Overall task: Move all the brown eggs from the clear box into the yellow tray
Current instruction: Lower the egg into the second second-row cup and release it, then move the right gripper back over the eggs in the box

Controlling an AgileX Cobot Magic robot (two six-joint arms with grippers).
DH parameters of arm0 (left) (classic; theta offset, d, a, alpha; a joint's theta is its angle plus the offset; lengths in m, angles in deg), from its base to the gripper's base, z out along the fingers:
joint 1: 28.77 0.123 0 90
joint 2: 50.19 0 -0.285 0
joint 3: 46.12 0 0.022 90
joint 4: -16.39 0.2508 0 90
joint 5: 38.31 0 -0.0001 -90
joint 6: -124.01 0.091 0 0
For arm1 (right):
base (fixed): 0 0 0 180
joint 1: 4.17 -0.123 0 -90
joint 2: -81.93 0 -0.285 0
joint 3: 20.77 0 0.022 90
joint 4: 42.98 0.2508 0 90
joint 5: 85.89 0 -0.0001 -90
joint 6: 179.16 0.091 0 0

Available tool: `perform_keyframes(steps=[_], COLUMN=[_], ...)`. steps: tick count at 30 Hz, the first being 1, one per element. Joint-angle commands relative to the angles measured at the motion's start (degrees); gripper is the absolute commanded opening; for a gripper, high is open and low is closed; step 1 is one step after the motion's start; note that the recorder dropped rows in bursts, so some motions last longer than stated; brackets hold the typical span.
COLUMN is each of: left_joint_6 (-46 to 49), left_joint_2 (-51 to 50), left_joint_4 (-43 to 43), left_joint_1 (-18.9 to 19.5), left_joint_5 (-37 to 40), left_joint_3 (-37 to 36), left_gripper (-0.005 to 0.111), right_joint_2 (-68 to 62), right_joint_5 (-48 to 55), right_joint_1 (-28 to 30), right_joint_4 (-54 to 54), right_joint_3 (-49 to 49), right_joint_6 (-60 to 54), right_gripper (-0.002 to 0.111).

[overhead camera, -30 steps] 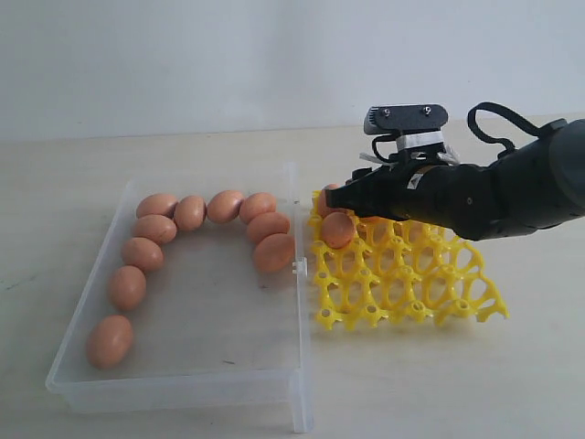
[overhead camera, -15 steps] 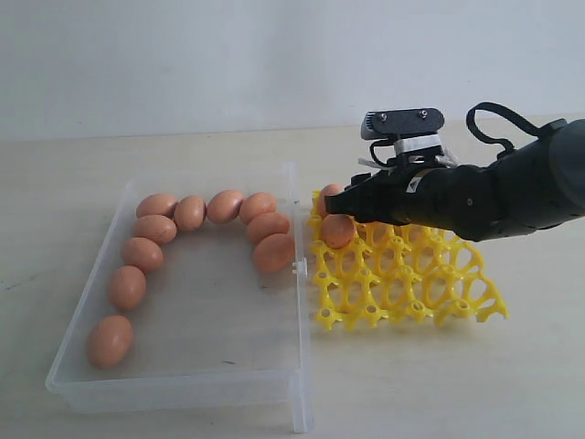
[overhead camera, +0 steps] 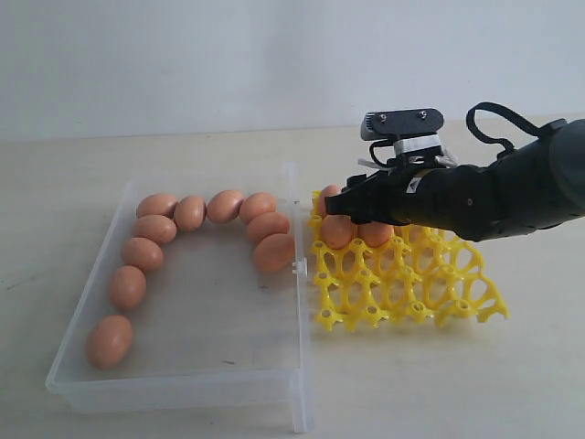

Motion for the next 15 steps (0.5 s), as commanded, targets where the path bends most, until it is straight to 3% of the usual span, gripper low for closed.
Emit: perform_keyframes(steps=[1,7,11,15], left_joint_6=[-0.2,-0.2,-0.2,-0.2], left_joint_2=[0.3,0.3,0.3,0.3], left_joint_4=[-0.2,-0.2,-0.2,-0.2], left_joint_1=[0.1,0.1,0.1,0.1], left_joint_5=[-0.8,-0.8,-0.8,-0.8], left_joint_3=[0.2,0.2,0.2,0.2], left_gripper=[0.000,0.000,0.000,0.000], right_joint_2=[0.0,2.3,6.2,8.1], right_joint_5=[-0.7,3.8,17.7,33.3], right_joint_1=[0.2,-0.3,-2.9,-7.2], right_joint_4=[-0.5,-0.5,-0.4,-0.2], right_joint_3=[0.4,1.3,5.6,13.5], right_joint_6=[0.1,0.1,-2.3,-6.8], right_gripper=[0.059,0.059,0.054,0.041])
